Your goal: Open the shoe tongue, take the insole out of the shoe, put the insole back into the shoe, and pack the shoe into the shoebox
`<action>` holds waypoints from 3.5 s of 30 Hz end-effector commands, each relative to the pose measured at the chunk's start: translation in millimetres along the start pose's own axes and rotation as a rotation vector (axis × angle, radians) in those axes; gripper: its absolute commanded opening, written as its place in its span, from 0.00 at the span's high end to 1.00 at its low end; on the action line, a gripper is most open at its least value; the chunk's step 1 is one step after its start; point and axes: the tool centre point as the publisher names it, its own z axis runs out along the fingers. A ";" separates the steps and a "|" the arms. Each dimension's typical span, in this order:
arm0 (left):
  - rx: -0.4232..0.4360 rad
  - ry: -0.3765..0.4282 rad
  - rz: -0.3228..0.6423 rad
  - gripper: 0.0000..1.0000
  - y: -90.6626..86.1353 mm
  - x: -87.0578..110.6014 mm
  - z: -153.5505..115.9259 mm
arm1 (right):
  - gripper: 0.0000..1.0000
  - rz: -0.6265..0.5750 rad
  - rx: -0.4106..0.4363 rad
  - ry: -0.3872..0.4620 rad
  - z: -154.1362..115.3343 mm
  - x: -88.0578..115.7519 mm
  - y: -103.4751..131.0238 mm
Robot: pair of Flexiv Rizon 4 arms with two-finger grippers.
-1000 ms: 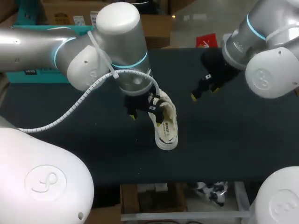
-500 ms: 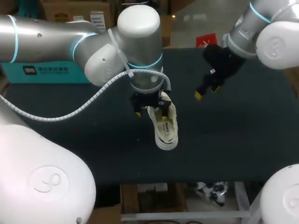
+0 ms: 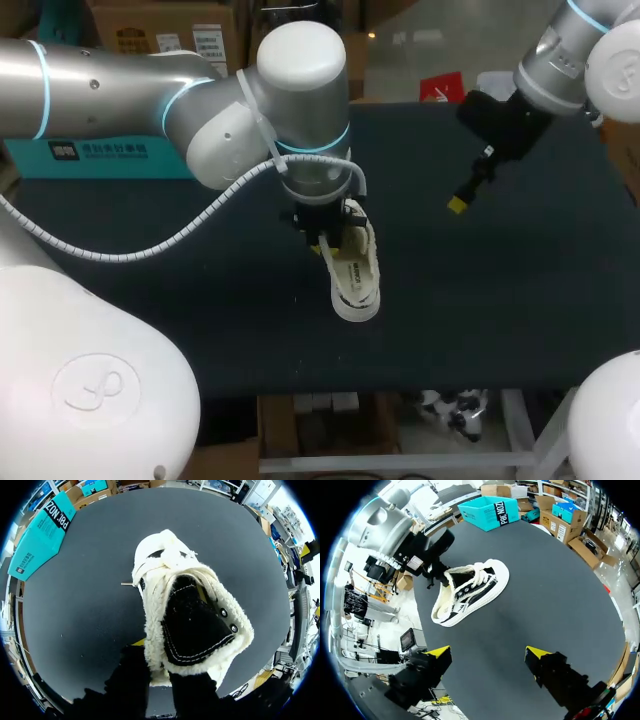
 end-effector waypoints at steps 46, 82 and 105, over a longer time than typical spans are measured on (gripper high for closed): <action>0.077 0.017 0.924 1.00 -54.9 -38.0 -114.8 | 0.00 -0.586 0.180 -0.082 -15.1 7.8 -27.2; 0.271 -0.201 1.356 1.00 -199.0 -301.6 -236.9 | 0.00 -0.804 0.242 -0.127 -16.1 10.3 -31.3; 0.254 -0.151 1.327 1.00 -294.4 -482.8 -187.3 | 0.00 -0.804 0.242 -0.127 -16.1 10.3 -31.3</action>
